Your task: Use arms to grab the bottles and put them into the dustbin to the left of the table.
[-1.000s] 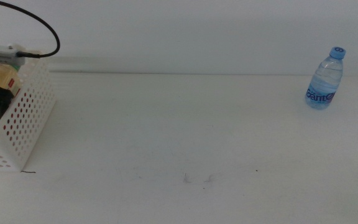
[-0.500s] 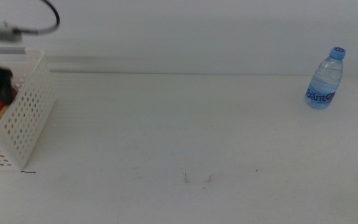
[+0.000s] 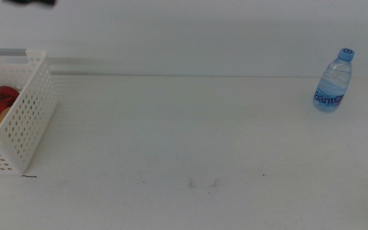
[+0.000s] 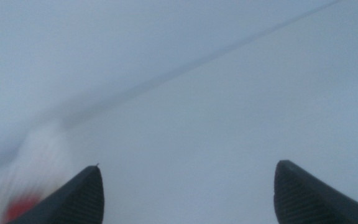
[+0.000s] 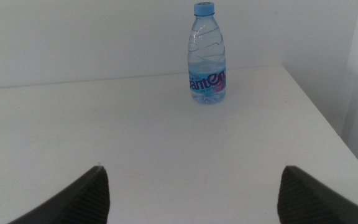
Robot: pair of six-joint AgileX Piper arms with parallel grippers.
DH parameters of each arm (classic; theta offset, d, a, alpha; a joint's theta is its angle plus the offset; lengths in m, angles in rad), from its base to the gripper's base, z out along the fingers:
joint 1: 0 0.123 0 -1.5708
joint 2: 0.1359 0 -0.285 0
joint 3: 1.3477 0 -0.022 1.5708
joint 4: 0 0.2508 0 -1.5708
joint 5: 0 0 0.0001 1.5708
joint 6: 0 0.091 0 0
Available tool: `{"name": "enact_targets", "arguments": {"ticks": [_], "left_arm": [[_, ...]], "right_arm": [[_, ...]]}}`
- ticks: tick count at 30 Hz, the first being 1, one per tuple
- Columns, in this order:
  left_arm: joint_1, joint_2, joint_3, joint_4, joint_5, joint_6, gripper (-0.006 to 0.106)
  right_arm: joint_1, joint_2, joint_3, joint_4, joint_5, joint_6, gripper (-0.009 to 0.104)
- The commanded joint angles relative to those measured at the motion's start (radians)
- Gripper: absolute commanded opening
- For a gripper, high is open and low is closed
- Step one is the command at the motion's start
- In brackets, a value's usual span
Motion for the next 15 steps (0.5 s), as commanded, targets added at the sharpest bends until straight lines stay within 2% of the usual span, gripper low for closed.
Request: {"name": "enact_targets", "arguments": {"ticks": [1,3,7,15], "left_arm": [[-0.092,-0.074,-0.003,-0.069,-0.039,0.05,0.093],[-0.162,-0.107,-0.003,-0.116,-0.049,0.083,0.093],[-0.278,-0.145,-0.003,-0.099,-0.056,0.083,0.093],[-0.299,-0.165,-0.003,-0.089,-0.058,0.095,0.093]], "right_arm": [[-0.007,-0.003,0.004,-0.013,-0.007,-0.004,0.088],[-0.007,-0.003,0.004,-0.013,-0.007,-0.004,0.088],[-0.007,-0.003,0.004,-0.013,-0.007,-0.004,0.088],[-0.007,-0.003,0.004,-0.013,-0.007,-0.004,0.088]]}}
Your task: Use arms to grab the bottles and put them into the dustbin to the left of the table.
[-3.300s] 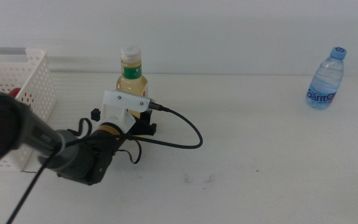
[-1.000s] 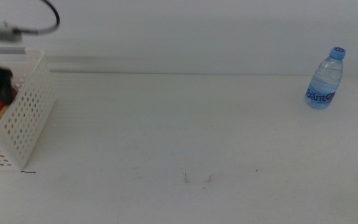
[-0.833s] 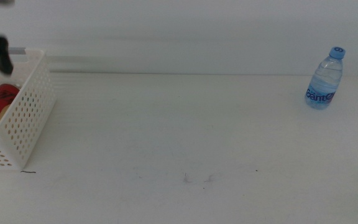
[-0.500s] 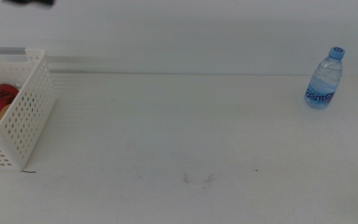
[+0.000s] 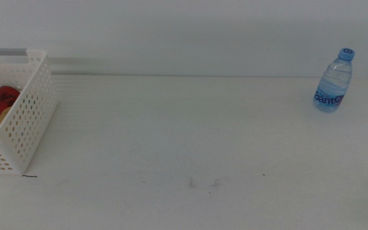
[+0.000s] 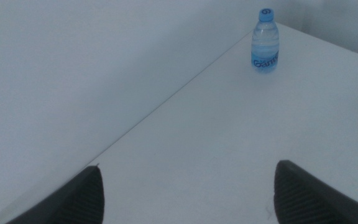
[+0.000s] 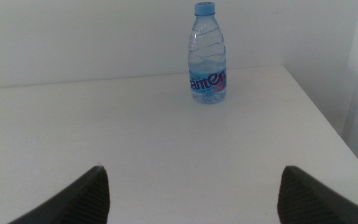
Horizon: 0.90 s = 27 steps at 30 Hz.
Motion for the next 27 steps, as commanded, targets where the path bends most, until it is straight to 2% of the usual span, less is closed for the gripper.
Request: {"name": "enact_targets", "arguments": {"ticks": [1,6,7,9,12,14,18,23,27], "left_arm": [[-0.005,-0.007,-0.003,0.0,-0.016,0.004,0.093],[-0.005,-0.007,-0.003,0.0,-0.016,0.004,0.093],[-0.005,-0.007,-0.003,0.0,-0.016,0.004,0.093],[-0.005,-0.007,-0.003,0.0,-0.016,0.004,0.093],[-0.005,-0.007,-0.003,0.0,-0.016,0.004,0.093],[-0.005,-0.005,-0.003,0.0,-0.016,0.004,0.093],[-0.005,0.001,-0.003,0.002,-0.016,0.004,0.093],[-0.005,-0.001,-0.003,0.001,-0.016,0.004,0.093],[-0.003,-0.001,-0.003,0.006,-0.016,0.004,0.093]], "right_arm": [[-0.007,-0.003,0.004,-0.013,-0.007,-0.004,0.088],[-0.007,-0.003,0.004,-0.013,-0.007,-0.004,0.088],[-0.007,-0.003,0.004,-0.044,-0.042,-0.007,0.088],[-0.007,-0.003,0.004,-0.038,-0.091,-0.004,0.088],[-0.009,-0.003,0.004,-0.141,-0.175,-0.016,0.088],[-0.009,0.003,0.004,-0.151,-0.169,0.061,0.088],[-0.009,0.17,-0.009,-0.246,-0.217,0.117,0.088],[-0.009,0.457,-0.09,-0.253,-0.287,0.115,0.088],[-0.009,0.68,-0.15,-0.253,-0.452,0.11,0.088]]}}
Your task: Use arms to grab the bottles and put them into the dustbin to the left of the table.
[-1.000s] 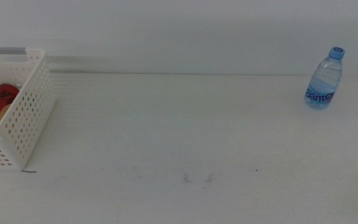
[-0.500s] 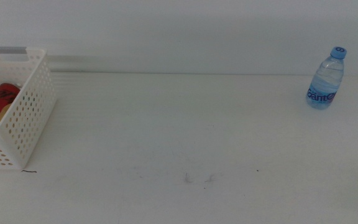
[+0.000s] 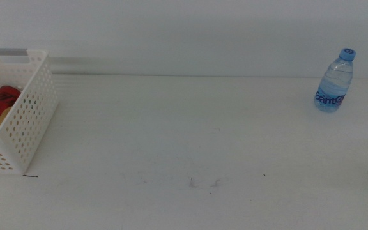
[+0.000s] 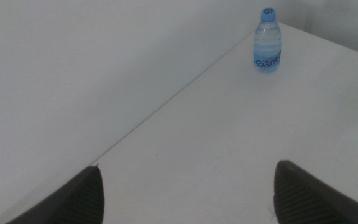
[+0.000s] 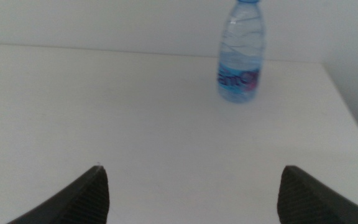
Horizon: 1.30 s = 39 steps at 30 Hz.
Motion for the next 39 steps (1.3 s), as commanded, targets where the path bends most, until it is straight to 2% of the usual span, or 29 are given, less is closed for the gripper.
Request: {"name": "enact_targets", "arguments": {"ticks": [1,3,5,7,10,13,16,18,21,23,28,39], "left_arm": [[-0.001,-0.001,-0.003,0.002,-0.01,-0.003,0.093],[-0.001,-0.001,-0.003,0.002,-0.01,-0.003,0.093],[-0.001,-0.001,-0.003,0.002,-0.01,-0.003,0.093],[-0.001,-0.001,-0.003,0.002,-0.01,-0.003,0.093],[-0.001,-0.001,-0.003,0.007,-0.012,-0.003,0.093],[-0.001,-0.001,-0.003,0.007,-0.012,-0.003,0.093],[-0.001,-0.001,-0.003,0.017,-0.012,-0.003,0.093],[-0.001,-0.001,-0.003,0.015,-0.012,-0.003,0.093],[-0.001,-0.001,-0.003,0.015,-0.012,-0.003,0.093],[-0.001,-0.001,-0.003,0.015,-0.012,-0.003,0.093],[-0.001,-0.001,-0.003,0.015,-0.014,-0.003,0.093],[-0.001,-0.001,-0.003,0.015,-0.014,-0.003,0.093]], "right_arm": [[-0.009,0.119,-0.035,-0.018,-0.128,-0.017,0.088],[-0.009,0.223,-0.045,-0.007,-0.214,-0.063,0.088],[-0.009,0.305,-0.048,0.048,-0.286,-0.139,0.088],[-0.009,0.381,-0.05,0.182,-0.345,-0.221,0.088],[-0.03,0.5,-0.05,0.429,-0.473,-0.318,0.088],[-0.062,0.623,-0.05,0.555,-0.628,-0.294,0.088],[-0.071,0.755,-0.05,0.63,-0.795,-0.268,0.088],[-0.071,0.834,-0.051,0.641,-0.886,-0.249,0.088],[-0.071,0.955,-0.075,0.616,-1.009,-0.249,0.088],[-0.071,1.038,-0.118,0.592,-1.035,-0.262,0.088],[-0.071,1.216,-0.298,0.501,-1.033,-0.343,0.088],[-0.071,1.496,-0.714,0.483,-0.847,-0.357,0.088]]}}
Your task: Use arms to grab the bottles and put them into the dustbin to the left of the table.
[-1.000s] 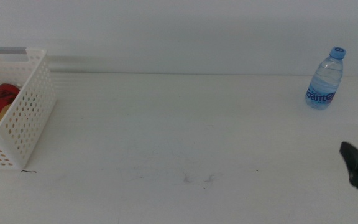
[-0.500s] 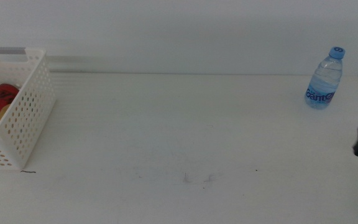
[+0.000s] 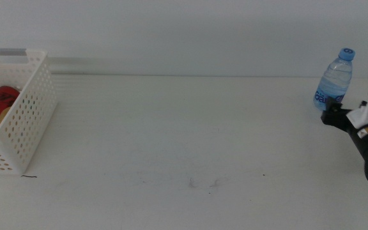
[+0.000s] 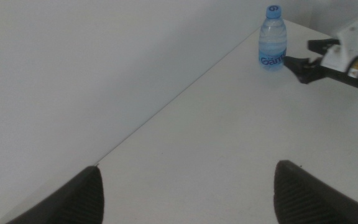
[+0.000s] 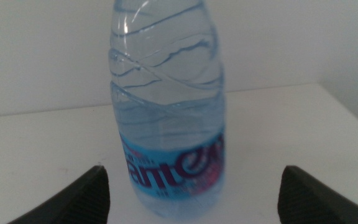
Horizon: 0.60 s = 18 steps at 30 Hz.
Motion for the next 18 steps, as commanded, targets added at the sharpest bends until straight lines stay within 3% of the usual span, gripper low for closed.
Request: {"name": "enact_targets", "arguments": {"ticks": [1,9,12,15,17,18], "left_arm": [[-0.001,-0.001,-0.003,-0.003,-0.012,-0.003,0.093],[-0.001,-0.001,-0.003,-0.003,-0.012,-0.003,0.093],[-0.001,-0.001,-0.003,-0.003,-0.012,-0.003,0.093],[-0.001,-0.001,-0.003,-0.003,-0.012,-0.003,0.093],[-0.001,-0.001,-0.003,-0.003,-0.012,-0.003,0.093],[-0.001,-0.001,-0.003,-0.003,-0.012,-0.003,0.093]], "right_arm": [[-0.002,0.041,-0.082,-0.023,0.05,-0.013,0.088],[-0.002,0.128,-0.283,-0.054,0.149,-0.013,0.088],[-0.002,0.139,-0.337,-0.054,0.196,-0.047,0.077],[-0.002,0.145,-0.38,-0.062,0.254,-0.073,0.052],[0.009,0.143,-0.407,-0.083,0.33,-0.077,0.021],[0.02,0.139,-0.414,-0.083,0.365,-0.077,-0.001]]}}
